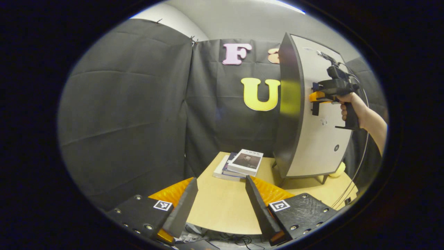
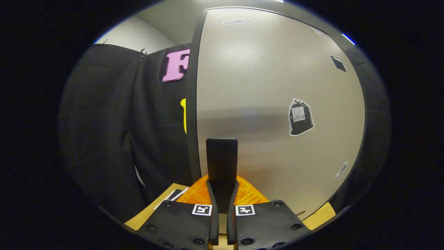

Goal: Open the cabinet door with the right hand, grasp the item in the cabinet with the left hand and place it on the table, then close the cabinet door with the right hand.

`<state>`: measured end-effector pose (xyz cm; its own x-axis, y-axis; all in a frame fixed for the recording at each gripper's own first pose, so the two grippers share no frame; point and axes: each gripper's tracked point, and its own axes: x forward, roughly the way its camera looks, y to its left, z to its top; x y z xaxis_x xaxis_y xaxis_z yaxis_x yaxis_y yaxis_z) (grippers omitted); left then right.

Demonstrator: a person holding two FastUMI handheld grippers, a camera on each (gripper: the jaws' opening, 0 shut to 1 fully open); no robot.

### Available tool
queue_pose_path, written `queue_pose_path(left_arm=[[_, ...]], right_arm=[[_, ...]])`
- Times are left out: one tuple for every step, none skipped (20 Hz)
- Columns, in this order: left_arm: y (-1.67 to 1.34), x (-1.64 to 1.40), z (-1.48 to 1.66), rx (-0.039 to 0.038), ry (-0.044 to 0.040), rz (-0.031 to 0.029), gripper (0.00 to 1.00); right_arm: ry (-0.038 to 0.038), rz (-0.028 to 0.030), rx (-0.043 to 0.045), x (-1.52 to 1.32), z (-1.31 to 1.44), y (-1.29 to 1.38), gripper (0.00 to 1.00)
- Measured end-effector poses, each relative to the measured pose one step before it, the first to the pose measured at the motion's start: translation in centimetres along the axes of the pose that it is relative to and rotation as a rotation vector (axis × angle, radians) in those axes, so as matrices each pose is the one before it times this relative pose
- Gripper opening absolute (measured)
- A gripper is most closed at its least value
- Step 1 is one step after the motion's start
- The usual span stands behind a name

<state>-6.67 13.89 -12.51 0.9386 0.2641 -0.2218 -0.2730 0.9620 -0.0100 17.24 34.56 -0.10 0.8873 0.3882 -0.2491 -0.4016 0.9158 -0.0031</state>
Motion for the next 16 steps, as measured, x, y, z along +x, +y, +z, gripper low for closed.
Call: queue_pose_path(left_arm=[[-0.22,-0.142,-0.065,0.00819,-0.00112,-0.00693,0.86],[-0.069,-0.118,0.197,0.0098,-0.00157,-0.00582,0.86],[-0.09,-0.182,0.062,0.01089,-0.00248,-0.00317,0.86],[-0.188,-0.123,0.182,0.0084,-0.00357,-0.004,0.86],[-0.425,-0.29,0.317,0.0045,-0.00427,-0.00669,0.86],[-0.434,-0.19,0.387,0.00221,-0.00214,-0.00432,0.84],[-1.031,-0.385,-0.189,-0.00109,0.00063,-0.00509,0.84],[-1.095,-0.232,-0.373,-0.00559,0.00221,-0.0078,0.84],[-0.734,-0.235,-0.501,-0.00543,0.0042,-0.00752,0.84],[-0.4,-0.117,-0.094,-0.00355,0.00342,-0.00453,0.84],[-0.231,0.023,0.067,-0.00269,0.00141,-0.00369,0.84],[-0.292,-0.122,0.134,-0.00154,-0.00028,-0.00423,0.86],[-0.359,-0.117,0.106,-0.00076,-0.00052,-0.0054,0.86],[-0.377,0.034,0.149,0.00144,-0.00152,-0.00637,0.86],[-0.326,0.084,-0.007,0.00351,-0.00281,-0.00515,0.84],[-0.199,0.104,0.188,0.00608,-0.00057,-0.00349,0.84]], right_arm=[[-0.0018,0.00923,0.00401,-0.283,-0.055,0.108,0.11],[-0.0053,0.00655,-0.00627,-0.326,0.049,-0.021,0.07],[-0.00511,0.00866,-0.00768,-0.5,0.074,0.101,0.11],[-0.00406,0.01175,-0.00053,-0.542,0.08,0.093,0.07],[-0.00544,0.01488,0.00468,-0.422,-0.045,0.058,0.07],[-0.01005,0.01655,0.00452,-0.449,0.144,-0.001,0.07],[-0.00504,0.01687,-0.00138,-0.146,-0.143,0.0,0.11],[-0.00076,0.01151,0.00132,-0.469,-0.02,-0.003,0.11],[-0.00054,0.00846,-0.00301,-0.563,-0.013,-0.045,0.11],[-0.00597,0.0071,-0.00682,-0.805,0.158,0.103,0.11],[-0.00474,0.00554,-0.00002,-0.654,0.082,0.028,0.11],[-0.00744,0.0087,0.00384,-0.577,0.006,0.05,0.11],[-0.00531,0.00927,0.00301,-0.384,0.082,-0.093,0.11],[-0.00275,0.00606,-0.00074,-0.345,-0.05,-0.146,0.11],[-0.00244,0.0039,-0.00405,-0.389,0.052,-0.154,0.11],[-0.00321,0.00286,-0.00392,-0.461,0.068,-0.178,0.11]])
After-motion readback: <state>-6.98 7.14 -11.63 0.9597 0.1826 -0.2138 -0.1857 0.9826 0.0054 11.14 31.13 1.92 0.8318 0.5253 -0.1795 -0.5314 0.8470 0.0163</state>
